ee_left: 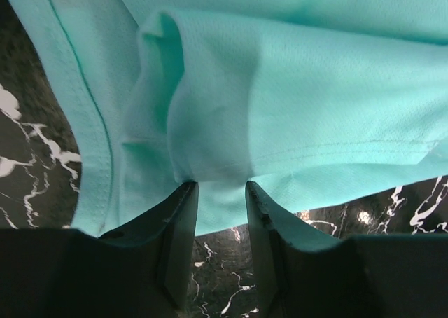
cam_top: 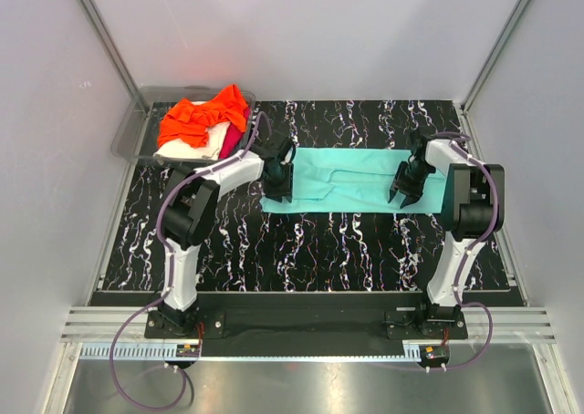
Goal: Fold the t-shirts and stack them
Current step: Fold the tshirt
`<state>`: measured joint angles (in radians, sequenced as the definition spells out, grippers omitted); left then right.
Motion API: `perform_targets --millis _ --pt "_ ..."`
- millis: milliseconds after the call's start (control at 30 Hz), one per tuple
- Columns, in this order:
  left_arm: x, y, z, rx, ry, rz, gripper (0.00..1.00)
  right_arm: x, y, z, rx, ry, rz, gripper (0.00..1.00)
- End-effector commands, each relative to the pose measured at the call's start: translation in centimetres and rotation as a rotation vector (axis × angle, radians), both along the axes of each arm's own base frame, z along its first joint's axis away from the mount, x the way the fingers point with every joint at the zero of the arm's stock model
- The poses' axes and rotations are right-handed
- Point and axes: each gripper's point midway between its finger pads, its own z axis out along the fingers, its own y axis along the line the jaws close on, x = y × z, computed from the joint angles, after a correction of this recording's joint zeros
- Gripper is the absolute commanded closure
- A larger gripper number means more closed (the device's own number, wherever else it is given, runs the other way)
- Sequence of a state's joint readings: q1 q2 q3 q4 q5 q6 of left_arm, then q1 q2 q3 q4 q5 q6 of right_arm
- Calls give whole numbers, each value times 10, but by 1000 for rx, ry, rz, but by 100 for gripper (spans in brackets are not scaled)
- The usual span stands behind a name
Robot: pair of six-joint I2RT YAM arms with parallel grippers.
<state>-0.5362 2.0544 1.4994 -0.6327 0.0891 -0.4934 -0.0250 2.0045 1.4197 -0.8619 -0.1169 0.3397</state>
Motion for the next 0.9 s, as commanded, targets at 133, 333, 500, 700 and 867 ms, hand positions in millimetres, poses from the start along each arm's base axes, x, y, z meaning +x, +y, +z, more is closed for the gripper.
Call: perform_targets --millis 133,333,500,700,867 --pt "39 0 7 30 -111 -79 61 -28 14 -11 47 33 -20 52" --pt "61 3 13 81 -178 -140 61 -54 35 -12 101 63 -83 51" --pt "81 -3 22 92 -233 -198 59 -74 69 -4 203 62 -156 51" --pt "100 0 51 134 -321 -229 57 -79 100 17 287 27 -130 50" --pt "93 6 94 118 -376 -200 55 -80 91 40 236 -20 -79 48"
